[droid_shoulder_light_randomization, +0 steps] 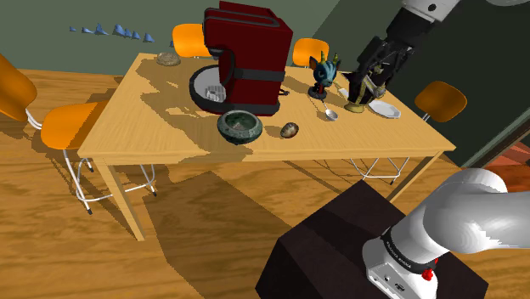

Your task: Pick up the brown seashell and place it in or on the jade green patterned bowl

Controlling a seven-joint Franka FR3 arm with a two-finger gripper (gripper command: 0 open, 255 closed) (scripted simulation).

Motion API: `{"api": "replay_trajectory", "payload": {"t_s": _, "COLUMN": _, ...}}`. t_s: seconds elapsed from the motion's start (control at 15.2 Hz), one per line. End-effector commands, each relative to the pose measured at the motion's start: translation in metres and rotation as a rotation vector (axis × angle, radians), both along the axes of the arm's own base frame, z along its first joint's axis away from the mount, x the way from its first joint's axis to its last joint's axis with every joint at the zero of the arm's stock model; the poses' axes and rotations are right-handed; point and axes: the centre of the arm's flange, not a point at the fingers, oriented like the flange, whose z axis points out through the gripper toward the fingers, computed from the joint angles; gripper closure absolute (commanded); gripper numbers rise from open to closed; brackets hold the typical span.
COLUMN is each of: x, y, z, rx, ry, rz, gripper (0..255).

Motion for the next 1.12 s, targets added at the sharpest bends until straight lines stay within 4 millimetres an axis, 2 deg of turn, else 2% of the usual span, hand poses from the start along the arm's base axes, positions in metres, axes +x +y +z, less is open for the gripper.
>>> {"api": "replay_trajectory", "payload": {"t_s": 0.0, "x": 0.0, "y": 0.0, "z": 0.0, "rx": 0.0, "ry": 0.0, "rz": 0.0, "gripper": 0}}
{"api": "replay_trajectory", "payload": {"t_s": 0.53, "x": 0.076, "y": 0.018, "z": -0.074, "rx": -0.03, "ry": 0.035, "rz": -0.243, "gripper": 0}}
{"api": "replay_trajectory", "payload": {"t_s": 1.06, "x": 0.152, "y": 0.016, "z": -0.151, "rx": -0.06, "ry": 0.07, "rz": -0.485, "gripper": 0}}
